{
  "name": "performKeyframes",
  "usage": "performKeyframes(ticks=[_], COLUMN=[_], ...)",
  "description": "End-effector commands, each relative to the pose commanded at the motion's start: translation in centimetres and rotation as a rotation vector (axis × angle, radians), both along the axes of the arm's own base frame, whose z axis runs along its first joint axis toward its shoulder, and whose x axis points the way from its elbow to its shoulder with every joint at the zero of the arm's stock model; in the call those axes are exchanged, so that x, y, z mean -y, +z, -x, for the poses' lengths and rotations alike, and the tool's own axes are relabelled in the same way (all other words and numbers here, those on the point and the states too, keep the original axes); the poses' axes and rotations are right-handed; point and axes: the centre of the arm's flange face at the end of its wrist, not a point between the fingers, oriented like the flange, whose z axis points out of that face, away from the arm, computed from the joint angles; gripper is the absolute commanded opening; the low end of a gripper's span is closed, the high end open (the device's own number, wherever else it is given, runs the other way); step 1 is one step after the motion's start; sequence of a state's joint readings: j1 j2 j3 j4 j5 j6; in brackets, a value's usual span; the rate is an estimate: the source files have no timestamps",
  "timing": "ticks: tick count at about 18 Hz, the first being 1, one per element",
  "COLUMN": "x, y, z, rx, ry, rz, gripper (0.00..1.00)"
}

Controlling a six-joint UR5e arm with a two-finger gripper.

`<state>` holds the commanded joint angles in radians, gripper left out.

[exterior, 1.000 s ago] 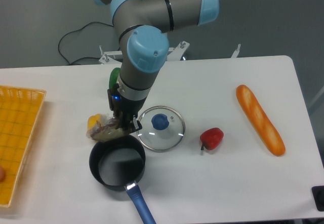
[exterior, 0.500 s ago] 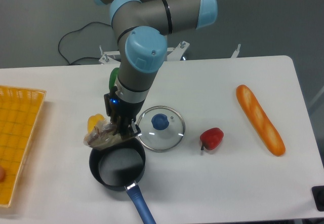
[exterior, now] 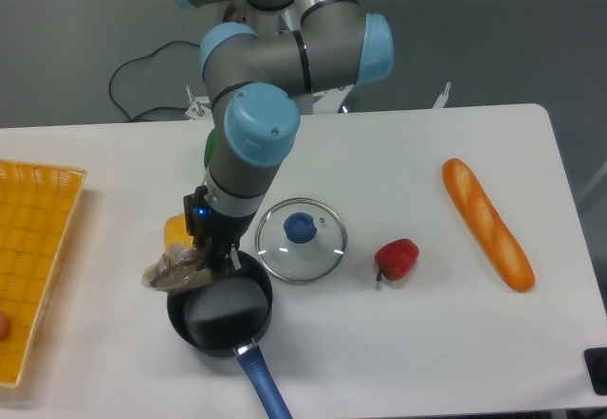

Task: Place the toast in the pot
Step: 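Lower the toast slice into the black saucepan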

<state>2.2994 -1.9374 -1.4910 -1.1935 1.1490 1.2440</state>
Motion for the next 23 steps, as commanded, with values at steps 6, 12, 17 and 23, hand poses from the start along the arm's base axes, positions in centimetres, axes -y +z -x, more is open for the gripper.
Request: performKeyframes(ticks=[6,12,17,23], x=[0.0,0.4,0.4,0.3], y=[-1.7,-2.7,-3.0,-3.4], z=[1.4,2.6,2.6,2.4], rx=[0.008,0.011,0.016,0.022], ry=[-0.004,-0.012,-0.010,-0.008], rz=[0.011,0.016,0.021,0.027], gripper=[0.23,0.25,0.26,0.26])
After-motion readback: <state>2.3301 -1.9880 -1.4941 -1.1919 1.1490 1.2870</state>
